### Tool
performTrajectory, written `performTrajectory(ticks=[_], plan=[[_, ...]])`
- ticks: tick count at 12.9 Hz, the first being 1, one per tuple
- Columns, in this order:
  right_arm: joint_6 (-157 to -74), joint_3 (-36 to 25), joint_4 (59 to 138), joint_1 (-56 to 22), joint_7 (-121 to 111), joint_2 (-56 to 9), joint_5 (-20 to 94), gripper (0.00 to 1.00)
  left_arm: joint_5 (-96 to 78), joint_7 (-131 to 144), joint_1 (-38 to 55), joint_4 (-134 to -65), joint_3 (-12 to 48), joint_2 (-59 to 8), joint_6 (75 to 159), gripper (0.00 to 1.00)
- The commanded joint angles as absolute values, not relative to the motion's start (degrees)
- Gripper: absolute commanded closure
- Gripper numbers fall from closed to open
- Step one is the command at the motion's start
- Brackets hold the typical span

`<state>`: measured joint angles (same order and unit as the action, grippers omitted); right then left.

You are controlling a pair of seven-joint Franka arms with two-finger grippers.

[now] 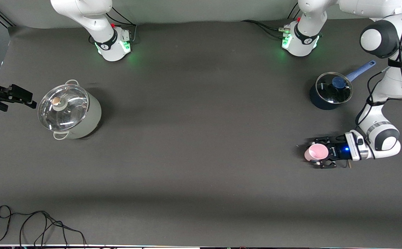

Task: Transfer pink cup from left to right arm
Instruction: 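Close the left gripper on the pink cup and lift it, then carry the pink cup with the left gripper toward the table middle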

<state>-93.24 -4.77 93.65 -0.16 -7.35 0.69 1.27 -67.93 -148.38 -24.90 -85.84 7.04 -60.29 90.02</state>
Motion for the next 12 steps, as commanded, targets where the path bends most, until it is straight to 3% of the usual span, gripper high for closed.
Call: performTrajectory(ticks=[1, 5, 8, 12], plan=[[-92.2, -5.2, 93.1, -0.5, -7.1, 1.2, 0.9, 0.00, -68.6, -149.0, -22.9, -84.5, 9.3, -60.3, 89.6, 1.00], [-92.2, -5.3, 93.1, -0.5, -7.1, 1.1, 0.9, 0.00, -70.8, -148.2, -18.3, -80.6, 14.3, -60.3, 90.9, 1.00], [-92.2, -5.3, 93.1, -0.5, -6.6, 1.1, 1.0, 0.00, -73.4, -146.6, -15.8, -80.4, 19.1, -60.1, 100.9, 1.00], [-91.8, -5.7, 93.1, -0.4, -2.0, 1.1, 1.1, 0.00, -75.7, -146.0, -15.0, -80.9, 30.8, -60.1, 117.4, 1.00]])
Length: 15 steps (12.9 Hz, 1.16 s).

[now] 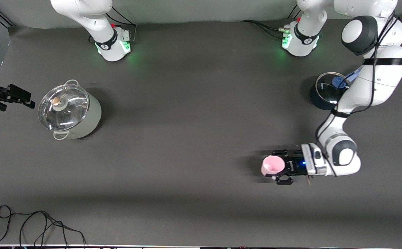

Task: Transfer pink cup from left to right arm
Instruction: 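Carry the pink cup with the left gripper toward the table middle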

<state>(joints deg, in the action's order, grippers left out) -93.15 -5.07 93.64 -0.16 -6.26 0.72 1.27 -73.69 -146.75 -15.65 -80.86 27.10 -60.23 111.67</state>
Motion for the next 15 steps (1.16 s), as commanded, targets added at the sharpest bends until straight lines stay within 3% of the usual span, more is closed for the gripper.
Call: performTrajectory(ticks=[1, 5, 10, 15], plan=[[-91.8, -6.0, 92.9, -0.4, 3.4, 1.2, 1.1, 0.00, -76.2, -146.0, -13.4, -80.8, 32.5, -60.1, 121.2, 1.00], [-90.1, -5.8, 92.0, -0.5, 25.1, 1.4, 1.1, 0.00, -82.5, -145.7, -7.8, -80.7, 39.4, -59.8, 137.8, 1.00], [-89.2, -5.3, 91.5, -1.1, 27.9, 1.2, 1.1, 0.00, -83.1, -140.0, -4.8, -80.0, 52.5, -59.4, 159.7, 1.00], [-89.2, -4.7, 87.2, -5.2, 29.3, -1.0, 2.5, 0.00, -82.8, -127.5, 7.7, -70.2, 55.8, -58.8, 178.6, 1.00]])
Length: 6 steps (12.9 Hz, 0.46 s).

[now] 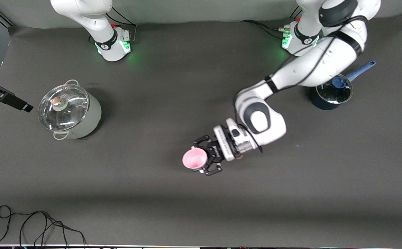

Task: Transfer pink cup from left to right arm
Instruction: 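Carry the pink cup with the left gripper toward the table middle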

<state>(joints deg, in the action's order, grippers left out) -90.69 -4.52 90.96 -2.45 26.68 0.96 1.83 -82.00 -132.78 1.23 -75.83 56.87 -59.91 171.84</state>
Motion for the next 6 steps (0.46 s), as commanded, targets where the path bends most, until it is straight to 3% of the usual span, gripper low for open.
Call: performTrajectory(ticks=[1, 6], plan=[[-89.2, -4.7, 85.1, -7.3, 32.9, -2.4, 2.5, 0.00, -82.4, -124.8, 11.1, -67.3, 55.4, -58.7, 182.9, 1.00], [-89.1, -4.7, 74.9, -16.2, 48.0, -9.4, 5.1, 0.00, -82.4, -117.4, 19.0, -62.8, 54.7, -57.4, 189.6, 1.00]])
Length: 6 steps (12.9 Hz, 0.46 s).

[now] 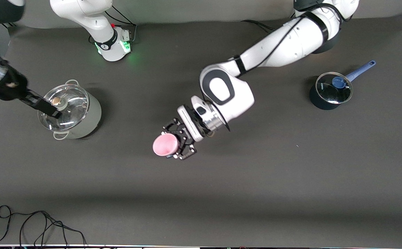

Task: Transfer pink cup from left to right arm
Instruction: 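Carry the pink cup with the left gripper toward the table middle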

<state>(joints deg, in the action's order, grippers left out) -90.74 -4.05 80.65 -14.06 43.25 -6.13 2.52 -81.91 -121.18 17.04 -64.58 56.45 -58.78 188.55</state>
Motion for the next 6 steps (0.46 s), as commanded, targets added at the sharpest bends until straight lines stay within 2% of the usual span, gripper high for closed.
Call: performTrajectory(ticks=[1, 6], plan=[[-89.1, -4.7, 73.3, -16.2, 49.4, -10.3, 7.5, 0.00, -82.4, -116.8, 19.2, -62.8, 54.7, -56.7, 189.7, 1.00], [-89.5, -4.6, 67.6, -22.0, 62.8, -15.6, 8.8, 0.00, -82.3, -116.7, 20.5, -62.8, 54.7, -56.3, 192.4, 1.00]])
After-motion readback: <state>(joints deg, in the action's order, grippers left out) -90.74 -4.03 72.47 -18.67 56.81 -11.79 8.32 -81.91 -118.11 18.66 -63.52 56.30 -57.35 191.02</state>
